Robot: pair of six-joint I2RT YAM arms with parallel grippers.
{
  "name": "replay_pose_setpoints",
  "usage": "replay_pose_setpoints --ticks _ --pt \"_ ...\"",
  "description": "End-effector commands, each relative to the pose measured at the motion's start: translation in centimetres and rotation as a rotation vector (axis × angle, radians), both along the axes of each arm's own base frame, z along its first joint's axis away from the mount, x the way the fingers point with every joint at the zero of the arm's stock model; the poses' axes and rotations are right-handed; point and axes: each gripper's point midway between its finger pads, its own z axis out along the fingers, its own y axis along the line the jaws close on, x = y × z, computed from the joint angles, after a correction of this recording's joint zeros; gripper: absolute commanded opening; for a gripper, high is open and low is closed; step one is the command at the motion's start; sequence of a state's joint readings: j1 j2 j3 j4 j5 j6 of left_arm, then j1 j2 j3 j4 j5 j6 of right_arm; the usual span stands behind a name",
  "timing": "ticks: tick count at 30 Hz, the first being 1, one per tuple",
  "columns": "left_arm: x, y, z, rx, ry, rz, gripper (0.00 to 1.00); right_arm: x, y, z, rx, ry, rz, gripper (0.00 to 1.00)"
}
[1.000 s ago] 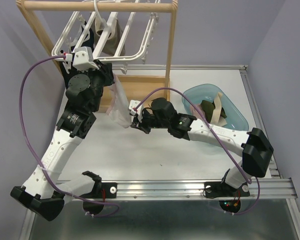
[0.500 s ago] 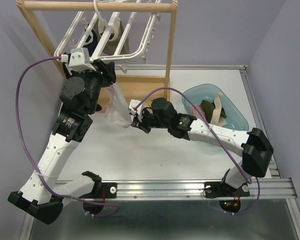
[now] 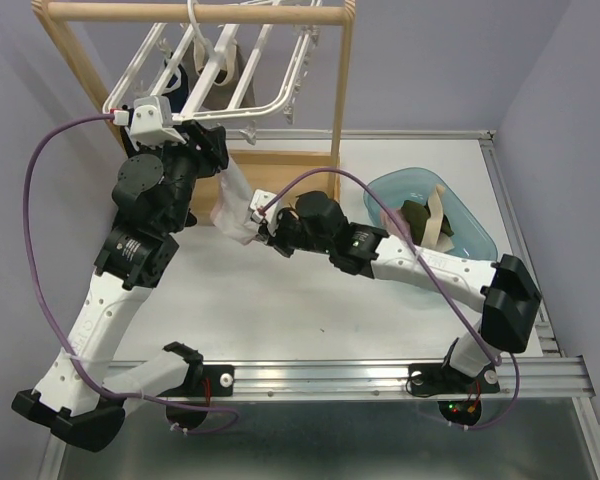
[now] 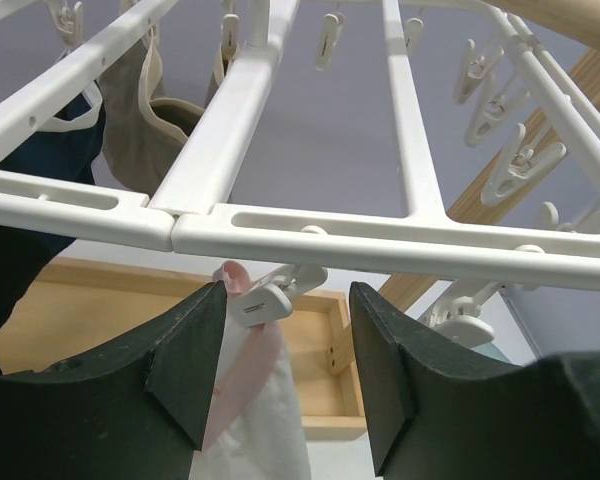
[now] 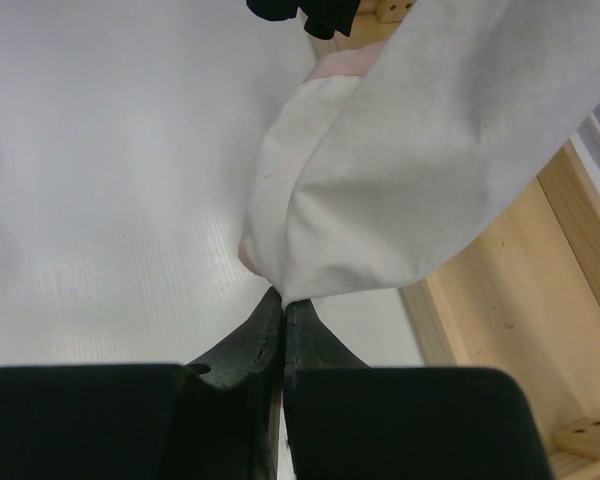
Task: Remove the underwear clipped to the hanger
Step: Remove the underwear from the hanger.
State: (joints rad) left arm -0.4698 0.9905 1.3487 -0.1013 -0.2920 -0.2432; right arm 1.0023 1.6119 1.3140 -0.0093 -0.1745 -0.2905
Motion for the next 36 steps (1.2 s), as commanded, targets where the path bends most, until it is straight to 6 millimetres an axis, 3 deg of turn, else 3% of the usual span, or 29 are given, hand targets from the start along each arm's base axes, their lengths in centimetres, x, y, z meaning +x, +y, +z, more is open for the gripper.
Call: replay_pose_setpoints --ticks 1,9,17,36 --pt "-1.0 0.1 2.4 -0.036 -0.053 -0.012 0.63 0.3 1.5 4.5 0.069 -0.130 -0.040 0.00" --pt "-1.1 0.1 2.1 -0.033 -0.040 0.000 0.64 -1.2 3.3 3.8 -0.006 -0.238 -0.082 0.01" --pt "-1.2 0.8 1.5 -0.017 -0.023 0.043 0.64 -1.1 4.2 4.0 -0.038 -0.293 -0.155 0.00" --pt "0.3 -1.2 1.4 0.019 0.005 0.055 0.64 -1.3 5.2 4.2 -0.082 -0.369 -0.216 0.01"
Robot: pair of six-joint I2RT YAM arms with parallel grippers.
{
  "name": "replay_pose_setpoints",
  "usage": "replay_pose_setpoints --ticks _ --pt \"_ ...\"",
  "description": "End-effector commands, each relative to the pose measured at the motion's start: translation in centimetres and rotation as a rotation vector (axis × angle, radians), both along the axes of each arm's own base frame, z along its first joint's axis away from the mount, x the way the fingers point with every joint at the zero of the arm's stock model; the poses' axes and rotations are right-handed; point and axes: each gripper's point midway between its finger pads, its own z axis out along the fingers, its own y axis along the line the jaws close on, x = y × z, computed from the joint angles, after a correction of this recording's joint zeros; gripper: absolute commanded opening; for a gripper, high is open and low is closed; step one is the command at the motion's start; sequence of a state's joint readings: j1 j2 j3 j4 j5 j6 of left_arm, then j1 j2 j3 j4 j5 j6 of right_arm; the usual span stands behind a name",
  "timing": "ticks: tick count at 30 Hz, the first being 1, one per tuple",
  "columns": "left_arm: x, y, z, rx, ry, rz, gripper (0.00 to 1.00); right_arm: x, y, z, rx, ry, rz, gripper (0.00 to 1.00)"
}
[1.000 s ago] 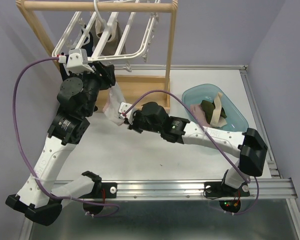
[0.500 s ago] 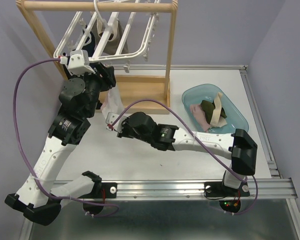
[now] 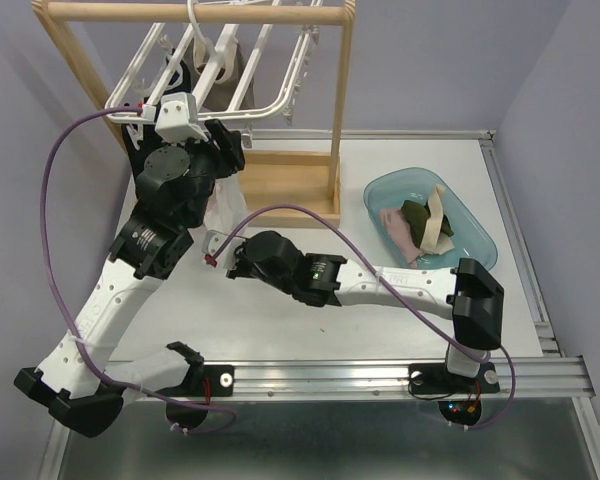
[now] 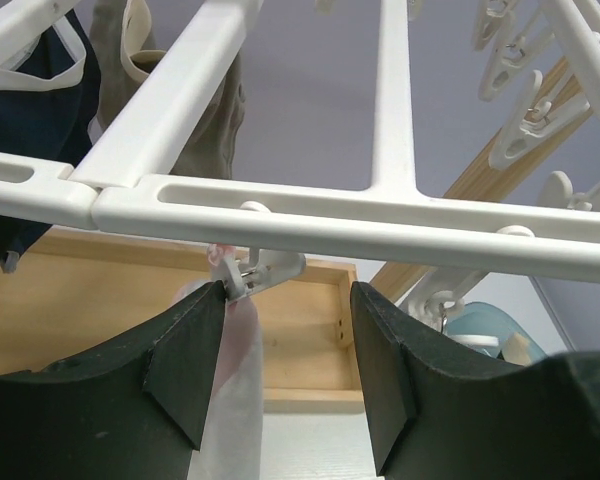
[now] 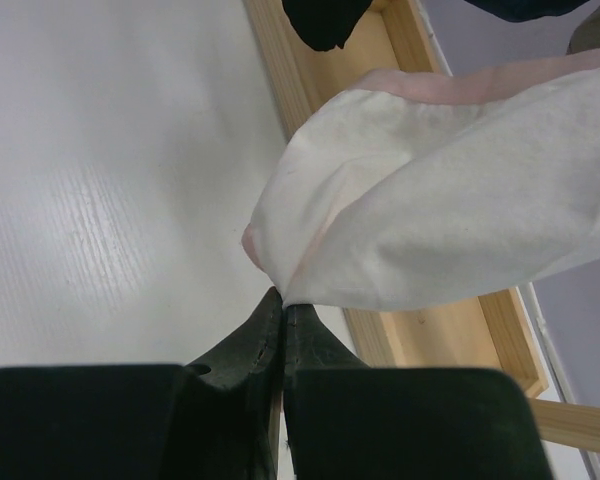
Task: Remove the underwear clipped to the hanger
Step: Remove the underwear from the hanger.
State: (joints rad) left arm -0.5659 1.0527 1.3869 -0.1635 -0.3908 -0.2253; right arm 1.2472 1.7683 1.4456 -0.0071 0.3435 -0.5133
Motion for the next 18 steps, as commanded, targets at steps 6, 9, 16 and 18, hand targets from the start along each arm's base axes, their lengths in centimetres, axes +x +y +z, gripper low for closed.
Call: replay_pose_setpoints --ticks 6,9,16,18 --pt "0.1 1.9 3.7 -0.027 -0.079 0.135 0.62 -0.1 1.1 5.0 0.114 -0.059 -0.006 0.01" --pt "0.2 2.1 3.9 -0.020 -0.085 0.148 0.50 -0.2 1.0 5.1 0.117 -0.057 -0.004 0.01" --pt "0.5 1.5 4.0 -0.009 -0.088 0.125 0.29 -0.3 0.8 5.1 0.119 -0.054 -0.002 0.01" --pt "0.5 1.3 4.0 -0.007 -0.088 0.114 0.20 -0.3 0.8 5.3 0.123 -0.056 -0.002 0.01"
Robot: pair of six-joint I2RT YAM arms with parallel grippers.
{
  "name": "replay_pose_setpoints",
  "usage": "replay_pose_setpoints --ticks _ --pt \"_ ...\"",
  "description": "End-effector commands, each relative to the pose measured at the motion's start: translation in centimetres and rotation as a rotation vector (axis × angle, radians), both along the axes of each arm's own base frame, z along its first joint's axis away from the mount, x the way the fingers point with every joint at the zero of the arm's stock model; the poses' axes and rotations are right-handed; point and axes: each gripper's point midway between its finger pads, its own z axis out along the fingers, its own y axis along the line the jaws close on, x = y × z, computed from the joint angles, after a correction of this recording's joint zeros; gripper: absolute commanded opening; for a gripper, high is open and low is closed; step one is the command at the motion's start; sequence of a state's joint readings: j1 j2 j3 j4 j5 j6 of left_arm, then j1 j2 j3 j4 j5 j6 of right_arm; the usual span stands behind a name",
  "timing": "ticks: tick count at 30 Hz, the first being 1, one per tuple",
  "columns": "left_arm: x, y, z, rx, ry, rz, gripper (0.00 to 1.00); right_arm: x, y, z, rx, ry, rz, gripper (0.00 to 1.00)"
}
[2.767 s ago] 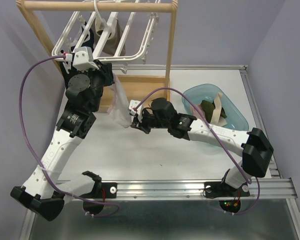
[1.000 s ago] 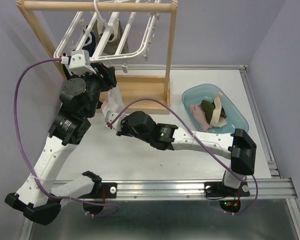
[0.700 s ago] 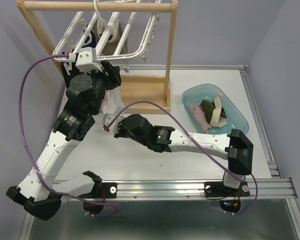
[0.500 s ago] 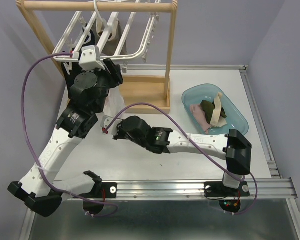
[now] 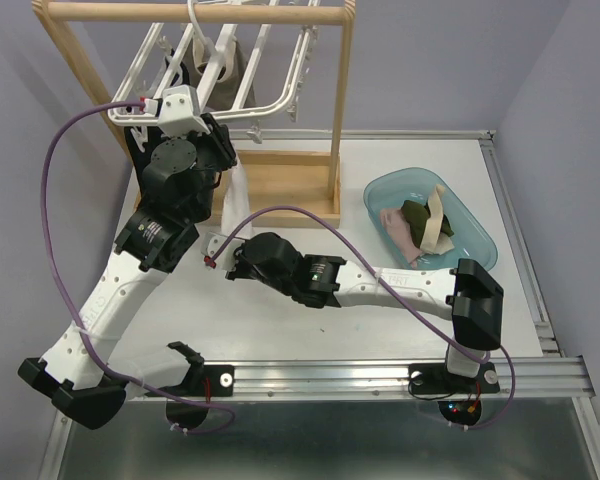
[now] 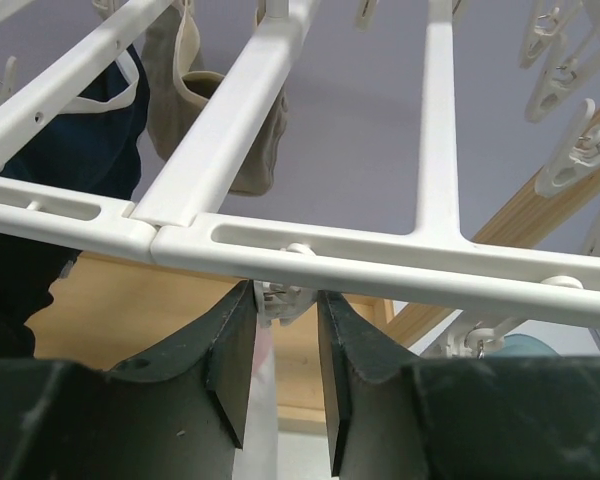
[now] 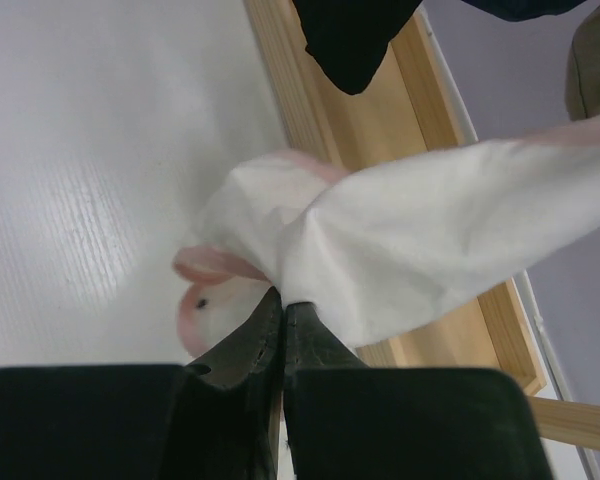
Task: Remove the underwear clipped to the hanger
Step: Remove the underwear from the hanger.
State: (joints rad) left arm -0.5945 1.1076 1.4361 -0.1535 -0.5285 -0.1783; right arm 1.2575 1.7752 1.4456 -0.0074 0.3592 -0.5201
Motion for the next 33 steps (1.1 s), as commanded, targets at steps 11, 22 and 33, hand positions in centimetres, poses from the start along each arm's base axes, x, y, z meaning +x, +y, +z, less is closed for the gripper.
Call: replay_pose_setpoints --ticks 11,22,33 --pt "-2.0 -0.1 4.3 -0.044 -0.112 -0.074 0.50 -0.4 0.3 5.1 0.126 -0.044 0.011 0.19" --pt "-6.2 0.3 3.6 0.012 -0.155 -0.209 0.86 1.1 -3.2 1.4 0.063 0.006 0.034 0.64" --pt "-9.7 2.0 -1.2 0.080 -0.149 -0.249 0.89 -6.8 -9.0 -2.9 0.016 0.184 0.559 1.00"
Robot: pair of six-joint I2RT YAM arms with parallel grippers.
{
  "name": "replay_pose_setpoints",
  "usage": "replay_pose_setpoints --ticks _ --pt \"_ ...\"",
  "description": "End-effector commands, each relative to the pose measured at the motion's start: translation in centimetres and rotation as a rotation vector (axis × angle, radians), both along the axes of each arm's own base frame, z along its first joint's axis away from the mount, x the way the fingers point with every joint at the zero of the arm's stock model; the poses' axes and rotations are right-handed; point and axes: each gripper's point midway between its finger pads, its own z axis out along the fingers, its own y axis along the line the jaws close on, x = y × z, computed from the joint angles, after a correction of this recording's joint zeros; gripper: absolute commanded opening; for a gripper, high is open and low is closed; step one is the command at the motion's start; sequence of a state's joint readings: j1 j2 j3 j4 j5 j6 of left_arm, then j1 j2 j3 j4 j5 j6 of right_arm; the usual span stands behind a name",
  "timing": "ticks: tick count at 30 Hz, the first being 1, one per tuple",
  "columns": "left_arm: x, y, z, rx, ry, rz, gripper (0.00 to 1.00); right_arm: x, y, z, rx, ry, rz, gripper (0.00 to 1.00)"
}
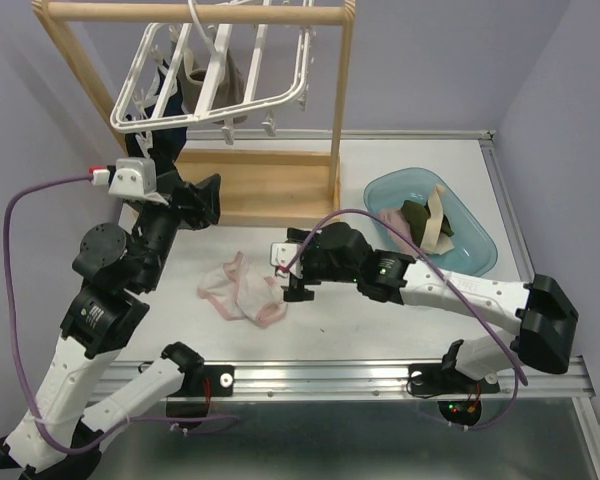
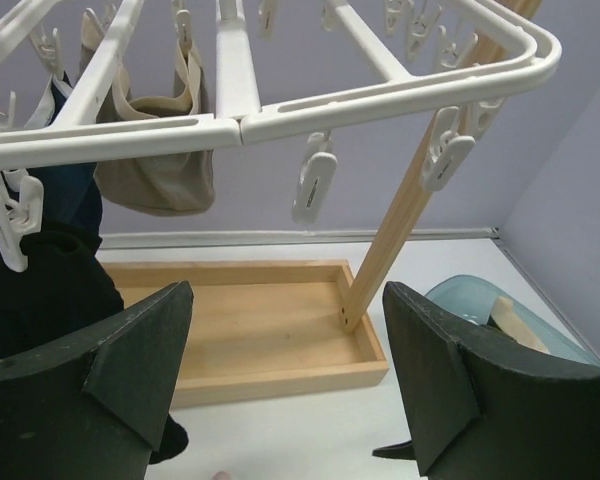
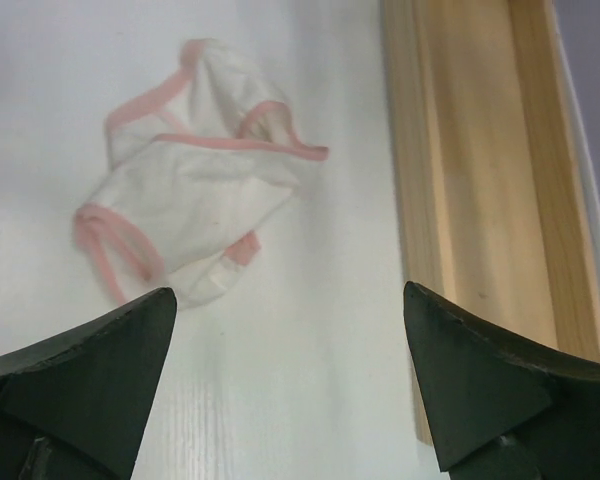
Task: Remove the underwear clipped to the hanger
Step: Remove the underwear from the hanger, then pick up the underwear from the center of the board.
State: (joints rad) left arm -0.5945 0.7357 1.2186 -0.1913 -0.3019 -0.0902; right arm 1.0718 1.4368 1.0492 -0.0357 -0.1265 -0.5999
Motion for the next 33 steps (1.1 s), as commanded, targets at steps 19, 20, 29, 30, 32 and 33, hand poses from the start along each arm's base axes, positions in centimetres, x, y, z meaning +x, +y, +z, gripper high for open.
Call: replay_pose_setpoints --ticks 19,20,29,30,32,33 --pt "-4.1 1.2 -11.6 0.134 -0.144 -0.082 0.98 -5.4 2.8 -11.9 -0.151 0.142 0.480 1.00" --pt "-4.2 1.3 -11.8 0.128 -0.149 -0.076 0.98 -5.1 3.0 -12.5 -0.169 0.141 0.464 1.00" --pt "-6.0 3.2 -11.7 0.013 -0.220 -0.038 0.99 -3.5 6.6 -13.3 -0.180 0.160 0.312 0.93" --pt "-6.1 3.3 -11.7 0.009 -0.224 -0.033 0.99 -3.5 6.8 -13.6 -0.186 0.162 0.301 0.92" --pt "-6.5 3.9 -11.4 -0.008 -0.241 -0.016 0.99 -3.6 6.9 -14.6 -0.209 0.169 0.287 0.86" --pt "-6.6 4.0 -11.4 -0.012 -0.242 -0.013 0.99 -3.6 7.0 -14.8 -0.213 0.172 0.282 0.84"
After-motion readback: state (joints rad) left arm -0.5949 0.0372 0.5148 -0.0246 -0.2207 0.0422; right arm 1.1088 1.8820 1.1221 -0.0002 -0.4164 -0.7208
